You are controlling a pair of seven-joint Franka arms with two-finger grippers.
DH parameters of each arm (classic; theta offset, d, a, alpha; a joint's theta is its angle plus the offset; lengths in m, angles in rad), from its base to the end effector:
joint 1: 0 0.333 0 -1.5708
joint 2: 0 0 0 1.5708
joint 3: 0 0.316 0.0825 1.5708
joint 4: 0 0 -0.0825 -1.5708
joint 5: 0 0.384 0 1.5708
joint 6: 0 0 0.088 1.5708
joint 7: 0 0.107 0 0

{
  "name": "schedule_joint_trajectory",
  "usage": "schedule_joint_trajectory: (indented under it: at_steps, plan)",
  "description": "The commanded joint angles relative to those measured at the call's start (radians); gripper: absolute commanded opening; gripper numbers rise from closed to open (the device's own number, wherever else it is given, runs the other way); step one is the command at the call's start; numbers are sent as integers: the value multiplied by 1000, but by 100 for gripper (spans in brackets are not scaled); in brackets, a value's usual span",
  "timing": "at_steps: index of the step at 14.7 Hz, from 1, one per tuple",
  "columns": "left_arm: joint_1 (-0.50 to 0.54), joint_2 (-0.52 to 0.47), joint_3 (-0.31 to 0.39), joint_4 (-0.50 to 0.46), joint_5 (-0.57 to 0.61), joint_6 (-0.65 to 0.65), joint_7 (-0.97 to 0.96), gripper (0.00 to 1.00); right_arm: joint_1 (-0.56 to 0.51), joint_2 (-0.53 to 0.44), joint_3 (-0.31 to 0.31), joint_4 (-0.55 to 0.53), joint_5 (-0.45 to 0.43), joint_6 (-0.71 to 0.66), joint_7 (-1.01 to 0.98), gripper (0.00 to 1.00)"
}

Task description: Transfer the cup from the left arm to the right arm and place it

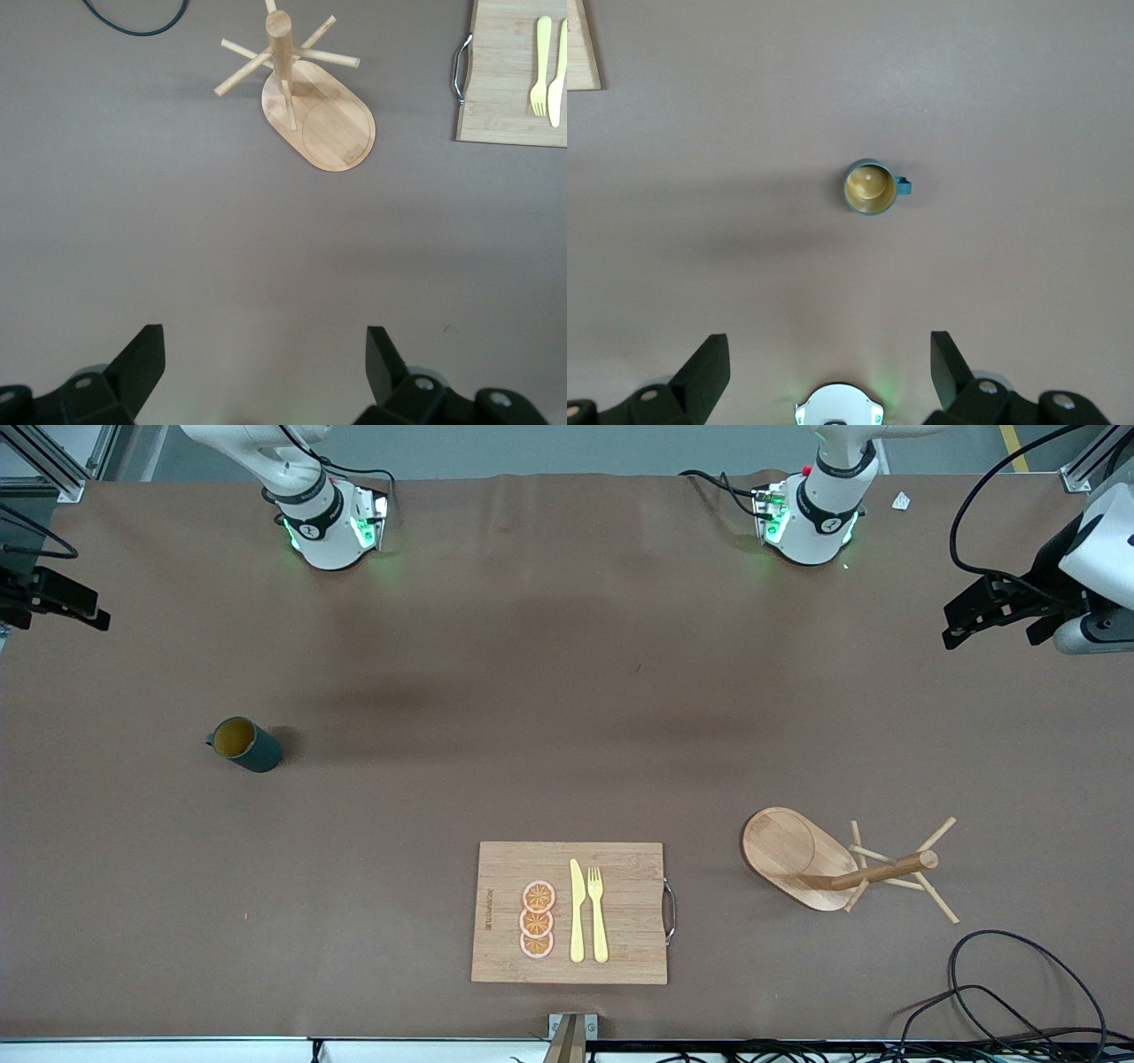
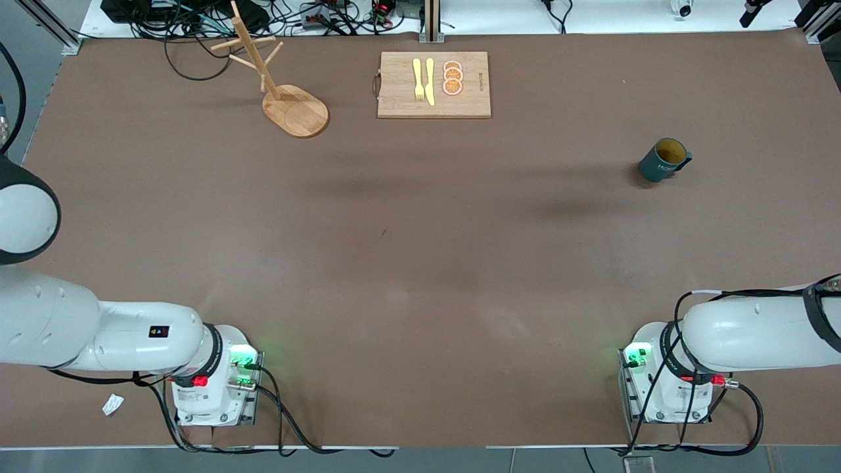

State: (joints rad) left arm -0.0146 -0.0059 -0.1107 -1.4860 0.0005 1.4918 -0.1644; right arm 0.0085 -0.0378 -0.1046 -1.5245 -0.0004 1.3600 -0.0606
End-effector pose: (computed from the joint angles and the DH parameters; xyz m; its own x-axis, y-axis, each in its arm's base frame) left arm 0.5406 -0.0682 0.6604 0.9992 0.0391 0.0117 0.0391 -0.9992 0.0008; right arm 0.5175 -0.0511 0.6490 0.9914 -0.0342 -0.1261 -0.0359 -0.9993 -0.0112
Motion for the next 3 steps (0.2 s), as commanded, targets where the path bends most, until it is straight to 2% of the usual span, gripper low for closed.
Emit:
schedule_joint_trajectory:
  at_steps: [1, 3]
  plan:
    - [5, 7, 2, 18, -17, 1, 23, 100, -10, -54, 9, -55, 0, 11, -8, 100]
    - [5, 7, 2, 18, -19, 1, 23, 100, -12, -73, 8, -69, 0, 22, -8, 100]
